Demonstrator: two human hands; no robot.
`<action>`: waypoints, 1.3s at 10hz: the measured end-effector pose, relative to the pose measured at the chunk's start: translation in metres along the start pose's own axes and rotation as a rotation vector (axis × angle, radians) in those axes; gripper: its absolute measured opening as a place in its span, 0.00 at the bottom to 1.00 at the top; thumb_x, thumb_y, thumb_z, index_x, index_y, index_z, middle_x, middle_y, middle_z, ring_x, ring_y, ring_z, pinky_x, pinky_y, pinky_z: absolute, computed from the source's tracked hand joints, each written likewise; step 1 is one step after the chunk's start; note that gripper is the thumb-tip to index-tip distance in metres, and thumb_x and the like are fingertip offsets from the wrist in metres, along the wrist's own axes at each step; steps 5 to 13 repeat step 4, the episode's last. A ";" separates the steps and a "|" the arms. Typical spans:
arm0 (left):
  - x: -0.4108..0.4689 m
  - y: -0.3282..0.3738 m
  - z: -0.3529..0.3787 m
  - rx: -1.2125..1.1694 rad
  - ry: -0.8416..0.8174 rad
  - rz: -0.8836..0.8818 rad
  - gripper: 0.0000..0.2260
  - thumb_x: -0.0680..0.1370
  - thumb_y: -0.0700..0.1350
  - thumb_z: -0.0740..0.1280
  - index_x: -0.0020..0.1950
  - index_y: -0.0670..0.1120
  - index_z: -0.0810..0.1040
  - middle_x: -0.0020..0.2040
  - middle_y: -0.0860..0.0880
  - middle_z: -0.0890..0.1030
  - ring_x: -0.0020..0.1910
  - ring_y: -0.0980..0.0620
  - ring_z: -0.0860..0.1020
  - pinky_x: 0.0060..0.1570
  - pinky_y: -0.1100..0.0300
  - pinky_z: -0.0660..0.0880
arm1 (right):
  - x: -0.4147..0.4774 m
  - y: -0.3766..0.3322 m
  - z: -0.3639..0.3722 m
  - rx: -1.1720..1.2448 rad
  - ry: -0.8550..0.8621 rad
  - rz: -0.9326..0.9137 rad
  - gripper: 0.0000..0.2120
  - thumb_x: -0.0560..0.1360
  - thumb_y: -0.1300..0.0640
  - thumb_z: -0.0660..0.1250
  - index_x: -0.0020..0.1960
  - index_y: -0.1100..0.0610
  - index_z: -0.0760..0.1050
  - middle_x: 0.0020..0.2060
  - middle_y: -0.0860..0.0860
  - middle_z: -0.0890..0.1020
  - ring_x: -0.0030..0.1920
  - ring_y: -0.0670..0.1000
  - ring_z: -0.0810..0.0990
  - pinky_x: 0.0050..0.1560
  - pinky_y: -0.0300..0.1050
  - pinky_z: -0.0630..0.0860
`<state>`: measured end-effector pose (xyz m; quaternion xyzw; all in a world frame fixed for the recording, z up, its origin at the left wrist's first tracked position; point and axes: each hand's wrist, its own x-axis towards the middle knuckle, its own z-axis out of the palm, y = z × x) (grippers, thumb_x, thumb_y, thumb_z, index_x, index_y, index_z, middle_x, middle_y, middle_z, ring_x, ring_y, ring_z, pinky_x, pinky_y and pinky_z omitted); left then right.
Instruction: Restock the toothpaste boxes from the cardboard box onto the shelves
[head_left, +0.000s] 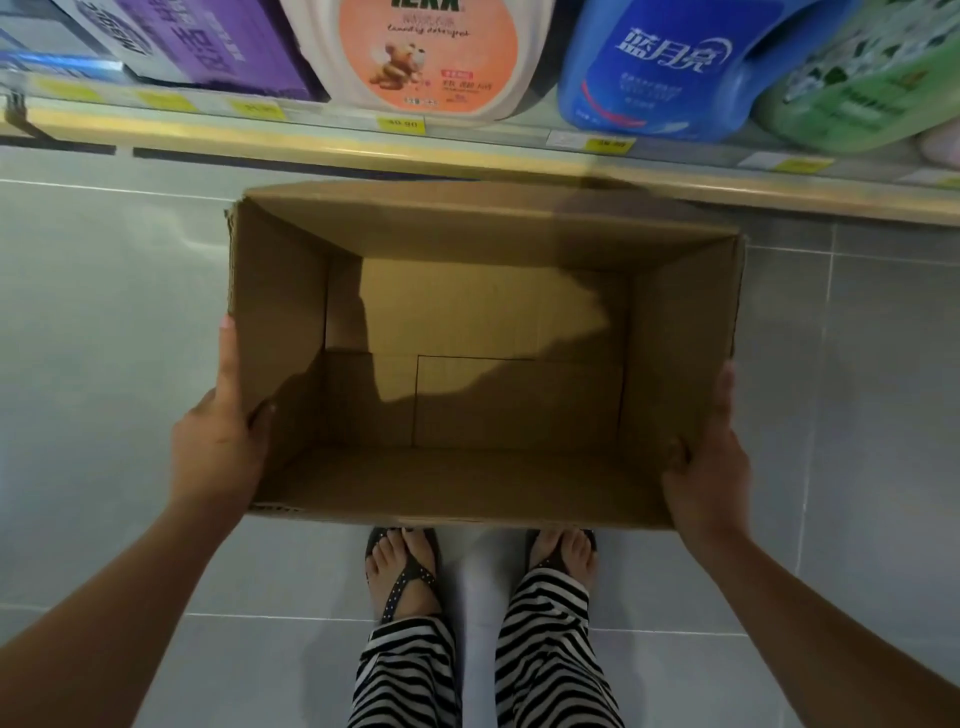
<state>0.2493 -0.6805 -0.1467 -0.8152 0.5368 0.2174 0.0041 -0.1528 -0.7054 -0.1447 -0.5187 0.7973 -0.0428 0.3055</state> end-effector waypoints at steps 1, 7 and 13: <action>-0.006 -0.004 -0.001 -0.015 -0.018 -0.022 0.39 0.77 0.41 0.66 0.78 0.52 0.42 0.47 0.30 0.79 0.38 0.30 0.77 0.36 0.45 0.70 | -0.006 0.006 0.003 0.008 0.008 0.003 0.45 0.76 0.66 0.61 0.73 0.38 0.33 0.55 0.61 0.77 0.41 0.52 0.72 0.42 0.45 0.69; -0.013 0.036 -0.070 0.208 -0.197 -0.162 0.43 0.74 0.58 0.67 0.77 0.54 0.40 0.66 0.37 0.69 0.61 0.33 0.71 0.52 0.40 0.74 | -0.021 -0.039 -0.061 -0.370 -0.095 0.030 0.49 0.71 0.46 0.70 0.76 0.47 0.37 0.58 0.64 0.71 0.53 0.62 0.74 0.48 0.55 0.73; -0.013 0.036 -0.070 0.208 -0.197 -0.162 0.43 0.74 0.58 0.67 0.77 0.54 0.40 0.66 0.37 0.69 0.61 0.33 0.71 0.52 0.40 0.74 | -0.021 -0.039 -0.061 -0.370 -0.095 0.030 0.49 0.71 0.46 0.70 0.76 0.47 0.37 0.58 0.64 0.71 0.53 0.62 0.74 0.48 0.55 0.73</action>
